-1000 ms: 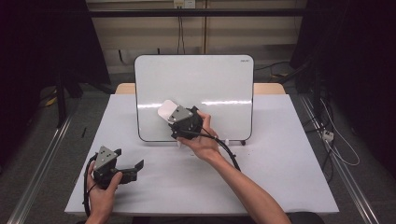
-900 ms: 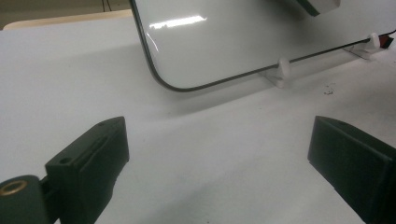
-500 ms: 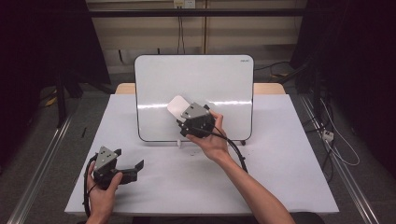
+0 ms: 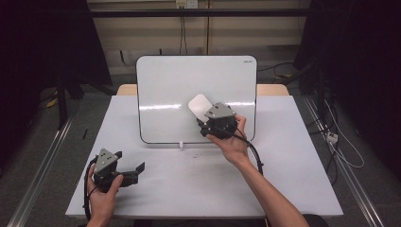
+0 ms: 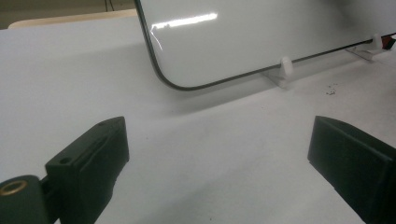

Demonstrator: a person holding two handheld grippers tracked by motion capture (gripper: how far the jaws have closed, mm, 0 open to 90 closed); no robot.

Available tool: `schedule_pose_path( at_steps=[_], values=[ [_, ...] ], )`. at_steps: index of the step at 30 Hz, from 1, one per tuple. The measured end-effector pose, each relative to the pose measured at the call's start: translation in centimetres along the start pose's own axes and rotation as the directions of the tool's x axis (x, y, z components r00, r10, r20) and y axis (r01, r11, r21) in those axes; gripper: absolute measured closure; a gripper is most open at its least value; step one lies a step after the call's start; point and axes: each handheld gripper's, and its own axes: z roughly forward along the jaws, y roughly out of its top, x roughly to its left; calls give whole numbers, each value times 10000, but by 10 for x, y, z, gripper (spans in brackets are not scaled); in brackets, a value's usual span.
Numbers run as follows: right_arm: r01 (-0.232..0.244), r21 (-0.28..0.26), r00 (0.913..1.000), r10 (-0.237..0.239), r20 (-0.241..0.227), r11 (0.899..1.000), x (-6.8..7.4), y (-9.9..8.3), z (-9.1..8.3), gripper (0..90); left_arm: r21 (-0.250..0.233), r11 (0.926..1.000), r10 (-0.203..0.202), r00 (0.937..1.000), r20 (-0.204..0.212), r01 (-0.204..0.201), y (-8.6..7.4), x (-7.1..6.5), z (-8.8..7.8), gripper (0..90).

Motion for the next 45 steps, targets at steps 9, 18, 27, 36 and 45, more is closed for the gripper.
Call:
schedule_pose_path(
  at_steps=[9, 18, 27, 36, 45],
  values=[
    [-298, 119, 9984, 292, 484, 9995, -20, -17, -17, 316, 25, 10000, 64, 10000, -5, -64, 0, 0, 1, 53],
    [-510, 317, 9951, 480, 870, 9982, -34, -36, -31, 316, -16, 10000, 5, 10000, -68, -5, 2, 0, 2, 53],
    [-678, 626, 9897, 592, 1300, 9957, -47, -56, -40, 316, -17, 10000, 43, 10000, -63, -43, 3, -1, 3, 53],
    [-611, 947, 9879, 466, 1481, 9936, -46, -70, -38, 316, 15, 10000, 58, 10000, -68, -58, 3, -2, 2, 53],
    [-448, 1186, 9839, 233, 1770, 9919, -45, -74, -29, 316, 89, 10000, 8, 10000, -44, -7, 3, -3, 5, 53]
  ],
)
